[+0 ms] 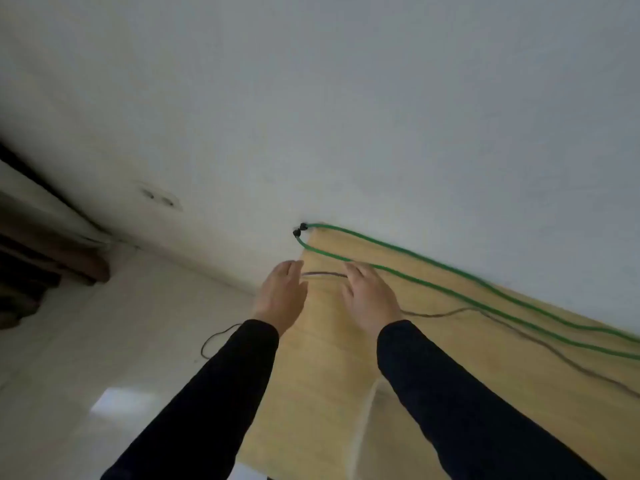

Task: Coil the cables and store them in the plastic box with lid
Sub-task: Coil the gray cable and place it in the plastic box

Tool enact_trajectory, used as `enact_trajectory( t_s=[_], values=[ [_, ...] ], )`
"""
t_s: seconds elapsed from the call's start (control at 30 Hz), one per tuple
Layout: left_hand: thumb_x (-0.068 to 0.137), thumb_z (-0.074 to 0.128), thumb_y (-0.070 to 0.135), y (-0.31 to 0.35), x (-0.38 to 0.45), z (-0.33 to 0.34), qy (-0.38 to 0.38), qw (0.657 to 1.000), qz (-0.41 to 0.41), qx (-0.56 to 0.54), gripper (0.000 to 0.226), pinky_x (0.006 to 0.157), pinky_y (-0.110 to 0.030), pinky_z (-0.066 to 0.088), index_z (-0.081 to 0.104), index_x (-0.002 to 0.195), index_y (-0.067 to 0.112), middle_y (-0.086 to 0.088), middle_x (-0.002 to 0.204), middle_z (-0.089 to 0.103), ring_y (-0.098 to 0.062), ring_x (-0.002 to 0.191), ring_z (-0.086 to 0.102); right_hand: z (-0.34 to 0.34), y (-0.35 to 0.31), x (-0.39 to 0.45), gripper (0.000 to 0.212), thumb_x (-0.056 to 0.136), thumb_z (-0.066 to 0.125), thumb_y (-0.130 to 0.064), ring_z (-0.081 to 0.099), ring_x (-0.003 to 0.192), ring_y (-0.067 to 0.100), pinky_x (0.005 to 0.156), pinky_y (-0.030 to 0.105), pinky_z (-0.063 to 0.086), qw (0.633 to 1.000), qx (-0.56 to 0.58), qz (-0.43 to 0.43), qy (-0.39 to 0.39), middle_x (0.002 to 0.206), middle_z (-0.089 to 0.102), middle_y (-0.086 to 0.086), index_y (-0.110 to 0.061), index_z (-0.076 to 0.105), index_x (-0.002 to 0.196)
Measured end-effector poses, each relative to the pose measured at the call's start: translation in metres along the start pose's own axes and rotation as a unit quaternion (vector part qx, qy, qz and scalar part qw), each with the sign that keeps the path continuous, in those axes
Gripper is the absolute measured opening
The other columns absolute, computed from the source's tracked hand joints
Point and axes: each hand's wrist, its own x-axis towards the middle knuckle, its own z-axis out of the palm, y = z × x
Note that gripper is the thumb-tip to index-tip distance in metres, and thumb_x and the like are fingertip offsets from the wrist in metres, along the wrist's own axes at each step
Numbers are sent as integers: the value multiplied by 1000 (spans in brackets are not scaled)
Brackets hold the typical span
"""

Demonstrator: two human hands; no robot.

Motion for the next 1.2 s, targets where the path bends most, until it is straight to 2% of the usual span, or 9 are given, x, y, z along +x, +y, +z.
enact_trajectory(
  t_s=[0.1, 0.27, 0.5, 0.77, 0.83, 0.93, 1.0, 1.1, 1.2],
  values=[
    [88, 56, 9, -23, 19, 16, -6, 999, 15, -29, 40, 99, -38, 41, 50, 127, 0, -18, 127, 55, -32, 119, 50, 16, -2, 19, 44, 98, 39, -19, 31, 136, 19, 111, 27, 24, 1000, 4, 18, -3, 147, 37, 7, -9, 32, 140],
    [86, 55, 4, -33, 43, 26, 0, 997, 64, -33, 11, 65, -33, 37, 62, 86, -4, -19, 94, 63, -35, 88, 57, 39, 0, 39, 40, 97, 41, -18, 40, 129, 22, 106, 30, 31, 999, 7, 43, 8, 139, 48, 8, -10, 42, 136],
    [93, 50, 14, -27, 58, 9, 25, 988, 100, -112, 15, 61, -29, 35, 61, 91, 4, -13, 86, 61, -28, 76, 55, 19, 0, 40, 30, 96, 44, -12, 59, 99, 26, 81, 37, 49, 995, 55, 43, 74, 110, 63, 10, -10, 56, 124],
    [96, 47, 21, 38, 73, -59, 52, 933, 111, -339, 16, 60, -26, 47, 55, 82, 22, 9, 65, 51, -10, 62, 48, -71, 3, 28, 27, 94, 51, -17, 58, 83, 13, 75, 18, 46, 956, 173, 50, 231, 94, 63, 6, -13, 61, 119],
    [97, 44, 24, 61, 74, -75, 45, 905, 94, -413, 19, 52, -30, 52, 54, 81, 26, 7, 66, 48, -10, 62, 48, -95, 8, 18, 27, 94, 53, -17, 58, 85, 9, 76, 9, 43, 940, 207, 60, 266, 95, 64, 4, -14, 61, 120],
    [99, 38, 25, 100, 73, -92, 39, 849, 65, -523, 22, 57, -23, 50, 52, 82, 24, 5, 66, 42, -8, 59, 44, -128, 20, -2, 28, 93, 54, -15, 57, 84, 4, 76, 5, 42, 922, 226, 52, 310, 95, 65, 1, -16, 61, 119],
    [100, 35, 23, 128, 70, -100, 30, 792, 15, -610, 24, 57, -21, 46, 49, 80, 19, 5, 61, 37, -7, 52, 38, -147, 31, -16, 27, 93, 53, -14, 56, 84, 4, 74, 4, 42, 917, 218, 49, 331, 92, 65, 0, -18, 62, 118],
    [99, 36, 23, 167, 60, -104, -50, 683, -41, -727, 27, 48, -19, 39, 46, 75, 16, 6, 55, 29, -9, 48, 29, -170, 53, -35, 24, 93, 53, -15, 57, 80, 5, 70, 5, 42, 912, 198, 55, 355, 88, 67, 0, -21, 66, 112],
    [98, 38, 36, 206, 41, -99, -150, 630, -27, -762, 33, 42, -19, 34, 51, 75, 17, 7, 51, 24, -9, 43, 25, -189, 75, -48, 23, 92, 53, -15, 57, 74, 9, 66, 12, 44, 914, 187, 45, 358, 85, 67, 3, -22, 67, 109]
  ],
)
